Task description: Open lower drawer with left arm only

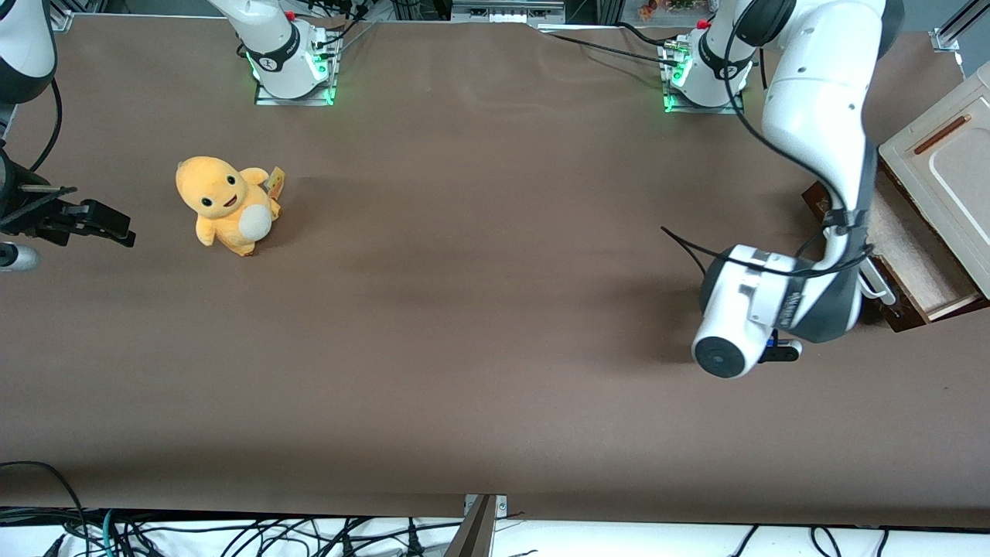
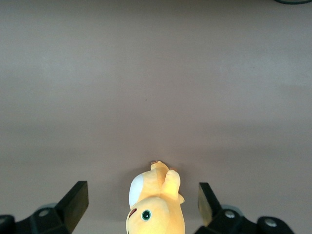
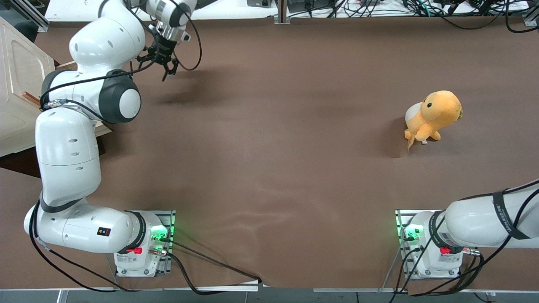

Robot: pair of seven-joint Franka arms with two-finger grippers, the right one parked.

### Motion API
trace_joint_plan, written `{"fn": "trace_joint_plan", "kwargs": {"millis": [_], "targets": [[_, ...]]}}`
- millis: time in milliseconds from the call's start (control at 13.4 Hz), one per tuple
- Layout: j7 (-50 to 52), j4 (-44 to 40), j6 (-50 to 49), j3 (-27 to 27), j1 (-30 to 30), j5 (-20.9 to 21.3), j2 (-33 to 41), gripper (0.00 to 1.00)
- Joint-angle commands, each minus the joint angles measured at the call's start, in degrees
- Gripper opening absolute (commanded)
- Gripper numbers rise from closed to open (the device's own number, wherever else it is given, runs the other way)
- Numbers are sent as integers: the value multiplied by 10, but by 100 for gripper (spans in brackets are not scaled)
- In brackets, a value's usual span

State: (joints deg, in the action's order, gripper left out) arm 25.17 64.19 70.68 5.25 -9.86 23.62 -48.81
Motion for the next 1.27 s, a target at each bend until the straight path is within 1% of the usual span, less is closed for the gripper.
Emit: {"fn": "trace_joint_plan", "kwargs": {"millis": [0, 149, 298, 373, 522, 671, 745, 894, 1193], "targets": [[-17, -40, 0, 1, 25, -100, 27, 100], [-18, -45, 19, 1, 45, -164, 52, 100], [-20, -22, 69, -2, 75, -219, 98, 100], [-36, 30, 97, -2, 85, -227, 134, 100], [-128, 131, 155, -9, 89, -227, 227, 100], [-227, 205, 190, -30, 89, -227, 305, 100], [-264, 224, 198, -35, 91, -226, 332, 100], [-324, 257, 246, -38, 106, -238, 374, 100], [-327, 286, 249, -45, 106, -241, 430, 100]]}}
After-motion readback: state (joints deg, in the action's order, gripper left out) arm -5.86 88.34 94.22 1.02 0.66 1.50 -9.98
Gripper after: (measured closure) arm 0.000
